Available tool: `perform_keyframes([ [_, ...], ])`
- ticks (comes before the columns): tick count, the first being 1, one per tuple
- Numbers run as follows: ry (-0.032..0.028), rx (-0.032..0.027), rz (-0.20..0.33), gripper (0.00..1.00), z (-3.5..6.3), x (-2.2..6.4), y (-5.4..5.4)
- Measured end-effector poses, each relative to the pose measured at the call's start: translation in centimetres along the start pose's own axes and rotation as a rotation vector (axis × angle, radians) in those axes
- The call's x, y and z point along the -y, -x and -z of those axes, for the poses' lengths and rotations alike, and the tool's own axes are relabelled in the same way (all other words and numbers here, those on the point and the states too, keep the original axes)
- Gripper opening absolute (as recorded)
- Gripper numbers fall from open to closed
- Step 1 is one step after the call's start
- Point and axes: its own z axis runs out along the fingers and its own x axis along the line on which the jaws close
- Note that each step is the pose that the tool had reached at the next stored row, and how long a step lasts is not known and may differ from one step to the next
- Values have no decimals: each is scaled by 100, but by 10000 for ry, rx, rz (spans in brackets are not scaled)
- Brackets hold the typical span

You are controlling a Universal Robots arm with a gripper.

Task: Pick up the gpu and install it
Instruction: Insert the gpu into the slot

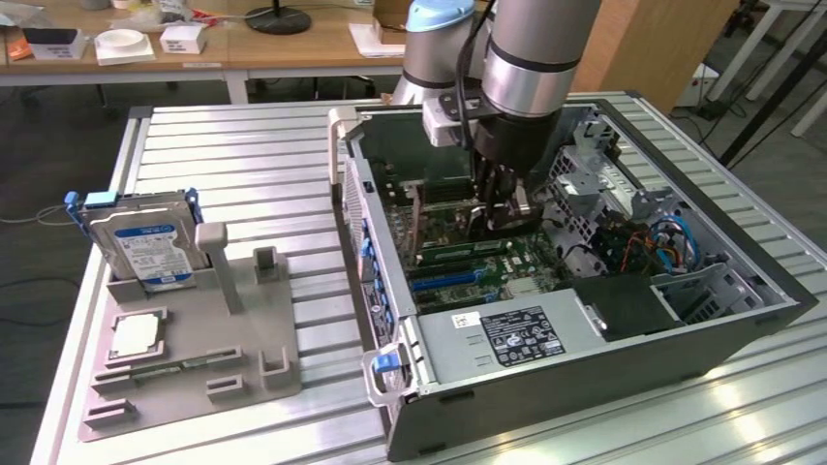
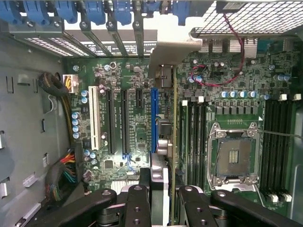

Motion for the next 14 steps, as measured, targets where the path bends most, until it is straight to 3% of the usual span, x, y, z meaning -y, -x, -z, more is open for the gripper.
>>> perform_keyframes([
  [14,-26,2,1,28,-118,-57,-54],
])
